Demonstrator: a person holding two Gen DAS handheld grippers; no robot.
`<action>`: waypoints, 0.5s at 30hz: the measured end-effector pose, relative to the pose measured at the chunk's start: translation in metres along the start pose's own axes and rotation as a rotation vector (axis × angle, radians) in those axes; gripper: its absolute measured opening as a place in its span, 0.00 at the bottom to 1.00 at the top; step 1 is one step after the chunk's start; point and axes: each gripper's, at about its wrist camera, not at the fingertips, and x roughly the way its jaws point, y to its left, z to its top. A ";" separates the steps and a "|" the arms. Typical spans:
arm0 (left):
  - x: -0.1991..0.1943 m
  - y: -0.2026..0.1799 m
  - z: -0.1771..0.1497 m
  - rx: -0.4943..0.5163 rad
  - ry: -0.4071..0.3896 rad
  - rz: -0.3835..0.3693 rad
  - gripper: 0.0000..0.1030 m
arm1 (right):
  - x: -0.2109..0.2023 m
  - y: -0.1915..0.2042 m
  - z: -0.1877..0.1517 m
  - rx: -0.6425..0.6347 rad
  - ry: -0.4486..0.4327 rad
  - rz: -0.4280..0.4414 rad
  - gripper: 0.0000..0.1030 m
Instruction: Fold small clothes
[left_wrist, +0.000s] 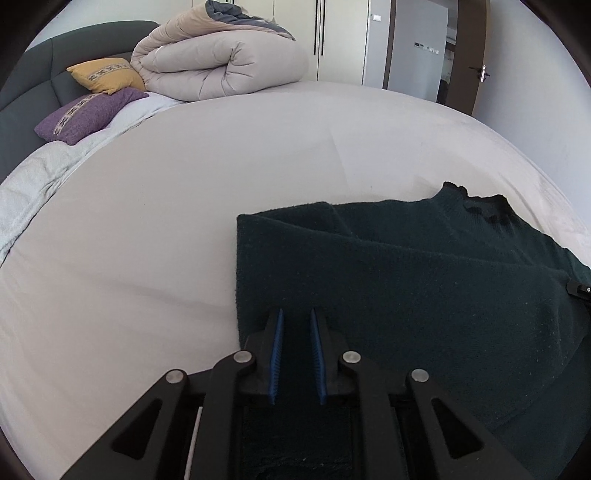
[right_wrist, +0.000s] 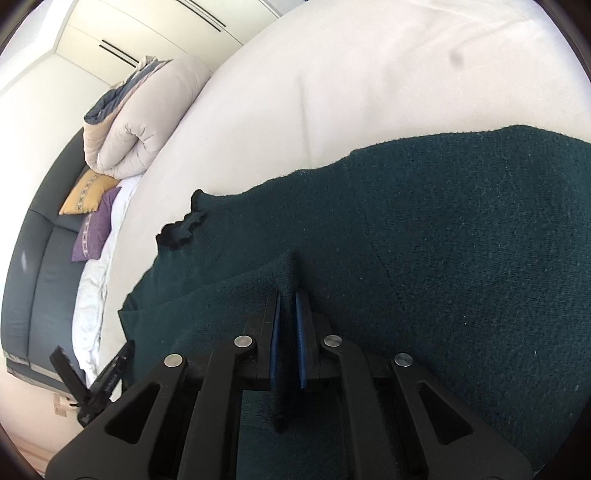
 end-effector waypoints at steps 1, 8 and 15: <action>-0.003 0.002 0.001 -0.010 0.002 -0.009 0.17 | -0.003 0.000 -0.001 0.003 0.000 -0.002 0.09; -0.034 -0.032 -0.005 0.073 -0.092 0.001 0.77 | -0.051 0.015 -0.020 -0.009 -0.111 0.001 0.65; -0.005 -0.022 -0.005 0.027 0.037 -0.040 0.82 | -0.006 0.027 -0.035 -0.004 0.051 0.128 0.61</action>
